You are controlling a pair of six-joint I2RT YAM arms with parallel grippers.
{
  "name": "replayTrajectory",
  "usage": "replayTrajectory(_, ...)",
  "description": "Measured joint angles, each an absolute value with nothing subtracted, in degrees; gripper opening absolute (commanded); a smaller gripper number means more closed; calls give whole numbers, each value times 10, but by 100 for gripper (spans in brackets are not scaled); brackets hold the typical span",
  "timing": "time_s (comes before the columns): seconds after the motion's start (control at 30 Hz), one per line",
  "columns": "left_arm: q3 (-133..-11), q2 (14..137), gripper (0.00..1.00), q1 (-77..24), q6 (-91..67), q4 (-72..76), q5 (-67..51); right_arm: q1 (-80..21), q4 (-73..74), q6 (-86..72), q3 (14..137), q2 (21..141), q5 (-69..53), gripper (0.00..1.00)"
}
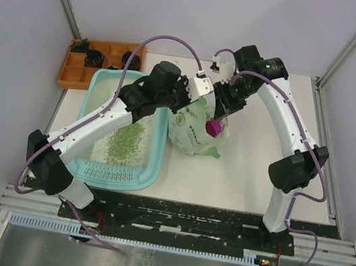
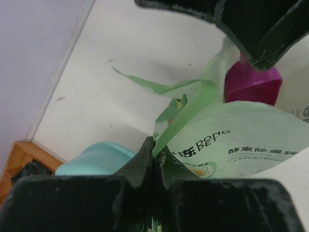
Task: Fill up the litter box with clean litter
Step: 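Scoop the cat litter from the cat litter bag.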
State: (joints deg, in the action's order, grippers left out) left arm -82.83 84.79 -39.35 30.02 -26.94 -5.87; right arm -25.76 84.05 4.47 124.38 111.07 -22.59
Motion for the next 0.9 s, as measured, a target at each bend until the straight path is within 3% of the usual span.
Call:
replayTrajectory(0.5, -989, 980, 3, -393, 293, -275, -50, -225, 771, 6, 1302, 1158, -217, 2)
replayTrajectory(0.9, -1029, 1014, 3, -394, 292, -283, -49, -182, 732, -8, 1234, 1124, -255, 2)
